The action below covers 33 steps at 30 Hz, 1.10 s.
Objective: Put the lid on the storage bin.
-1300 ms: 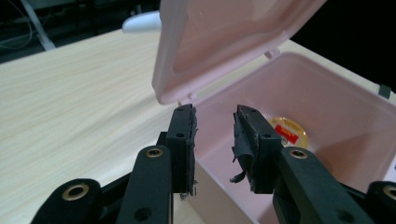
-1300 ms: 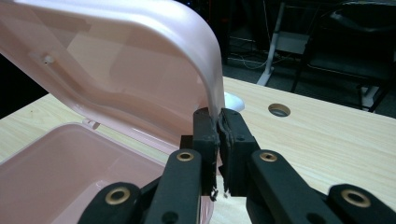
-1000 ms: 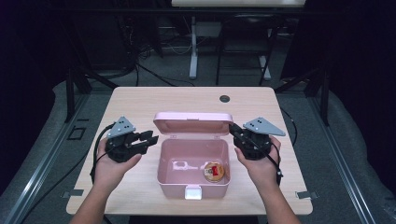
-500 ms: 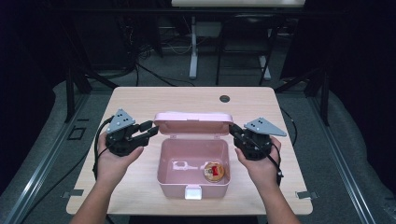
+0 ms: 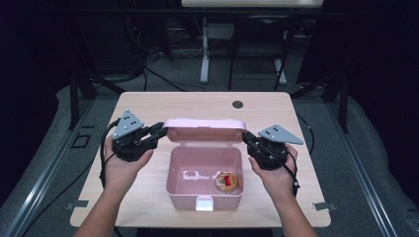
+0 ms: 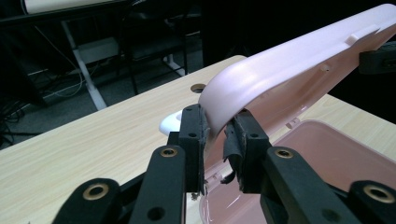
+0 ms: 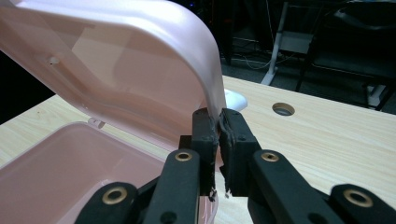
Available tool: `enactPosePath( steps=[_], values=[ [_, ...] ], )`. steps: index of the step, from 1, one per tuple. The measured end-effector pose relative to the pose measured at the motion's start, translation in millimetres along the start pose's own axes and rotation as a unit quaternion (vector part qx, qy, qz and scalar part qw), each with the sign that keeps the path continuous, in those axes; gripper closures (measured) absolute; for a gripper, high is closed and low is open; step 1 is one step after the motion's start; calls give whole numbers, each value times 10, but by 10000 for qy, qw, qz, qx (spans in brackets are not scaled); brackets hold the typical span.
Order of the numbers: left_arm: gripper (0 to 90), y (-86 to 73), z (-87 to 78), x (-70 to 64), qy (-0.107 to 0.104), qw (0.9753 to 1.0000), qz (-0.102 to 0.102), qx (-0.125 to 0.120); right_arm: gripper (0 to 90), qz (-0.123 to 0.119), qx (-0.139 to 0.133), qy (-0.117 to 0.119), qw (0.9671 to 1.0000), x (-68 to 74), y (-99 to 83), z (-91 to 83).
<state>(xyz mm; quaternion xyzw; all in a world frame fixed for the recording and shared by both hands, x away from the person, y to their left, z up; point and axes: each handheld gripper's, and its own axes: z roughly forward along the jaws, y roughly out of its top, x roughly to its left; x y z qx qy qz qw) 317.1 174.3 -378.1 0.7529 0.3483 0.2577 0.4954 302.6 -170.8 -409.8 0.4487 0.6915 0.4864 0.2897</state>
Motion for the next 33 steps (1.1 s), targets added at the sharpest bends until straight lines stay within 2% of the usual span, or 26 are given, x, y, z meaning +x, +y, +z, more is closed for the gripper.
enactPosePath(
  steps=[7, 16, 20, 26, 33],
  values=[
    [816, -5, -26, -3, -2, 10000, -11, 1, 841, 40, 8, 52, 10000, -24, 2, -12],
    [837, 5, -41, -6, -7, 10000, 13, 34, 843, 54, -93, 116, 9999, -40, 38, -141],
    [837, 5, -45, -11, -17, 10000, 13, 39, 850, 42, -101, 72, 9999, -58, 51, -185],
    [835, -12, -65, -24, -54, 10000, 38, 24, 859, 152, -87, 29, 9998, -137, 47, -199],
    [832, -43, -95, -41, -100, 9999, 43, 23, 855, 176, -155, 43, 9997, -134, 57, -225]
  ],
)
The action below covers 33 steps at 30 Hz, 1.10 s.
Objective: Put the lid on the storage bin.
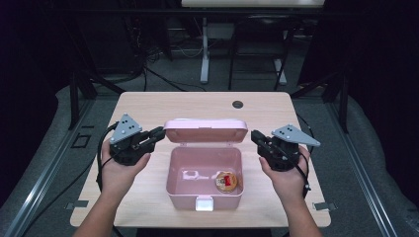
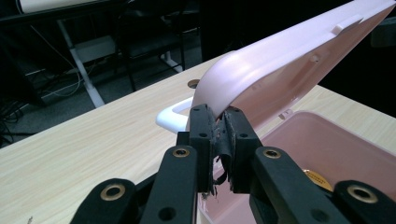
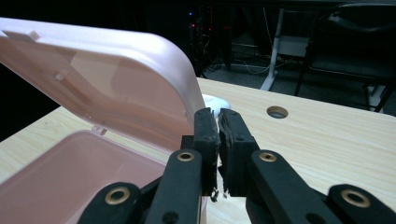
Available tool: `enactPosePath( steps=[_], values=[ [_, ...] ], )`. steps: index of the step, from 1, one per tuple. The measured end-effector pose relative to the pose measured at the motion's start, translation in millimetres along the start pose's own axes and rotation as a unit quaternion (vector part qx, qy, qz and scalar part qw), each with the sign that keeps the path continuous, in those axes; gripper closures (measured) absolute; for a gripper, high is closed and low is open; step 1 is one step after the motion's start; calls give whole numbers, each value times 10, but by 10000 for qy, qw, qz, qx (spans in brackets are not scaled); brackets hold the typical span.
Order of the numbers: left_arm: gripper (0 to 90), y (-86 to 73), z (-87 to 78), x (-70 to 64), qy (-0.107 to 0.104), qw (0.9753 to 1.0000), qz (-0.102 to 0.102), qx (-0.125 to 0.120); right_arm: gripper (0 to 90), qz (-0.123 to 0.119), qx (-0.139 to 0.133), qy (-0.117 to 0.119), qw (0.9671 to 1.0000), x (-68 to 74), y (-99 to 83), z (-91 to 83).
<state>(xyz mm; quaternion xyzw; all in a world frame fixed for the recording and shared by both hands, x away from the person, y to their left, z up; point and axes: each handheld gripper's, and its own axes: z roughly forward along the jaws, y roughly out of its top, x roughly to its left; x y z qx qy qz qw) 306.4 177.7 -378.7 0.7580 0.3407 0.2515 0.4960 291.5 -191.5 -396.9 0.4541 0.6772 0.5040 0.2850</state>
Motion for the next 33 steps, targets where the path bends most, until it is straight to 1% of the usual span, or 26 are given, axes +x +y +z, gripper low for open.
enactPosePath(
  steps=[3, 8, 17, 22, 33],
  values=[
    [831, -14, -11, -3, -31, 10000, 2, -13, 854, 11, -15, 35, 10000, 9, 7, -2],
    [829, -36, -31, -24, -43, 10000, 19, -18, 854, -10, -50, 43, 10000, 25, 7, 4],
    [824, -96, -81, -47, -129, 9999, 21, 3, 854, -23, -84, 51, 9999, 33, 7, -14],
    [823, -109, -99, -54, -164, 9999, 38, 31, 855, -13, -156, 41, 9999, 37, 12, -31],
    [821, -128, -121, -91, -151, 9998, 81, 62, 855, -20, -168, 67, 9998, 41, 13, -36]
  ],
)
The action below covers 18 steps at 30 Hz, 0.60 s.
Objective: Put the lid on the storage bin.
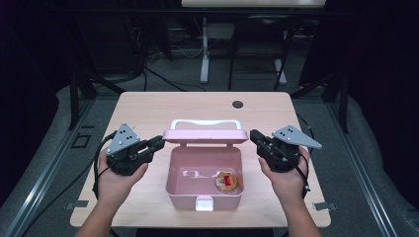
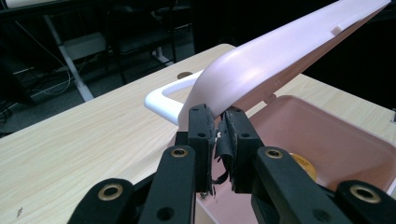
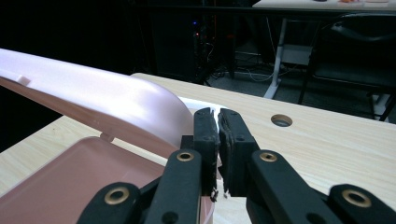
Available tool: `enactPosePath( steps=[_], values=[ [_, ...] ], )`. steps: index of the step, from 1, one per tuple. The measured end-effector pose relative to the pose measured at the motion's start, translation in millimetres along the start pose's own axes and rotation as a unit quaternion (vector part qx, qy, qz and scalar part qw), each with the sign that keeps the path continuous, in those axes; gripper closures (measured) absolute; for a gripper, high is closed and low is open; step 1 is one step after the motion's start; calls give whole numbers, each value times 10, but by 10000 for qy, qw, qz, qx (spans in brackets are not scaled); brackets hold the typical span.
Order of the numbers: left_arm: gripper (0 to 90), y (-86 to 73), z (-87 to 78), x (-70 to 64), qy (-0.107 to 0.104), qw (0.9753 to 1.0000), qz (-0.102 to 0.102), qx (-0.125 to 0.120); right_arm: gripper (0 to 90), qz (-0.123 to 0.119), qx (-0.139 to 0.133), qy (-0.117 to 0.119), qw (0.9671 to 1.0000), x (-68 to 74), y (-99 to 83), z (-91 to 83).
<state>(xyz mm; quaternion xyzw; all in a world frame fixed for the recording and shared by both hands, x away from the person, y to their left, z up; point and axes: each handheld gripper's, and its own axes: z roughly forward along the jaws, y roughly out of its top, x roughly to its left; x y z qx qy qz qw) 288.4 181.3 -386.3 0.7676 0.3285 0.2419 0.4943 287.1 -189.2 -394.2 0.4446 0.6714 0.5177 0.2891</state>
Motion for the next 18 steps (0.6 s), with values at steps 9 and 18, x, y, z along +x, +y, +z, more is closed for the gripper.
enactPosePath(
  steps=[9, 18],
  values=[
    [820, -35, -36, -28, -42, 10000, 22, 33, 855, 4, 35, 4, 10000, -4, -3, 9],
    [817, -65, -74, -63, -94, 9999, 61, 71, 857, 43, 21, -20, 10000, -32, -7, 10]
  ],
)
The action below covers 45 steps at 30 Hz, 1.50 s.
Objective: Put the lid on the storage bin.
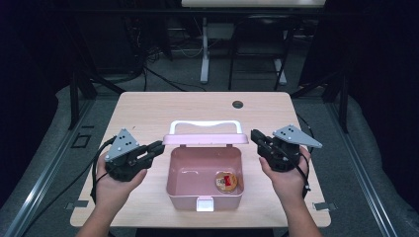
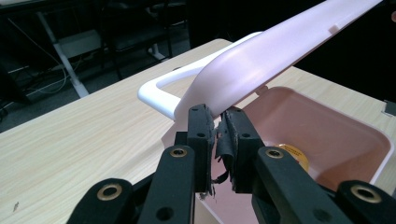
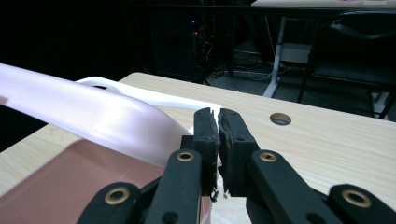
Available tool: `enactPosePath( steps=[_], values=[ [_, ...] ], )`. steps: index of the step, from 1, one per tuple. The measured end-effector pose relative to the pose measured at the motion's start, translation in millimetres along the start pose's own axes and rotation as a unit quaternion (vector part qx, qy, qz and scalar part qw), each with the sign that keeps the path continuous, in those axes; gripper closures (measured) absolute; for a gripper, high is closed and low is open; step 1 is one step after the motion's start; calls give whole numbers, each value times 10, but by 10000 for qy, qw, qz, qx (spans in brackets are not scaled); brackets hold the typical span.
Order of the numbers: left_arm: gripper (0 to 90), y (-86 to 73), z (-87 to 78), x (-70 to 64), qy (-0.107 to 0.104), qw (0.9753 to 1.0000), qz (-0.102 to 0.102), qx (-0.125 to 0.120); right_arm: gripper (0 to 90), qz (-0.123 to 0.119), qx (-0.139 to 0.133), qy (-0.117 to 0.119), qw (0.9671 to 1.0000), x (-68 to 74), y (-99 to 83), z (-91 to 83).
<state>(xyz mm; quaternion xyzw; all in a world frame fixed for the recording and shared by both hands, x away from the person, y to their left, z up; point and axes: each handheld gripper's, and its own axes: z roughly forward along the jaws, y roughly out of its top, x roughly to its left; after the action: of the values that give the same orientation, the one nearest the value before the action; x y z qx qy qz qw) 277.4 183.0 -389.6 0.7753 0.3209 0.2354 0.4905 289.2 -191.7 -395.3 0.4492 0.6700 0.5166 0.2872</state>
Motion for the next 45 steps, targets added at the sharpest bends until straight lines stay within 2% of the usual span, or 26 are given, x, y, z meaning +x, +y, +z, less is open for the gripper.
enactPosePath(
  steps=[6, 13, 19, 27, 45],
  values=[
    [816, -45, -20, -21, -23, 10000, -28, -11, 857, 31, 7, -14, 10000, -18, -3, -1],
    [815, -98, -52, -68, -38, 10000, 39, 38, 858, 40, 11, -15, 10000, -24, -4, 2],
    [815, -166, -84, -105, -111, 9999, -10, 72, 858, 41, 13, -17, 10000, -25, -4, -3],
    [814, -229, -111, -142, -121, 9998, 51, 134, 858, 51, 12, -8, 10000, -23, -7, -1],
    [819, -416, -155, -211, -235, 9996, -99, 122, 857, 43, 78, 12, 10000, -8, -22, 16]
  ],
)
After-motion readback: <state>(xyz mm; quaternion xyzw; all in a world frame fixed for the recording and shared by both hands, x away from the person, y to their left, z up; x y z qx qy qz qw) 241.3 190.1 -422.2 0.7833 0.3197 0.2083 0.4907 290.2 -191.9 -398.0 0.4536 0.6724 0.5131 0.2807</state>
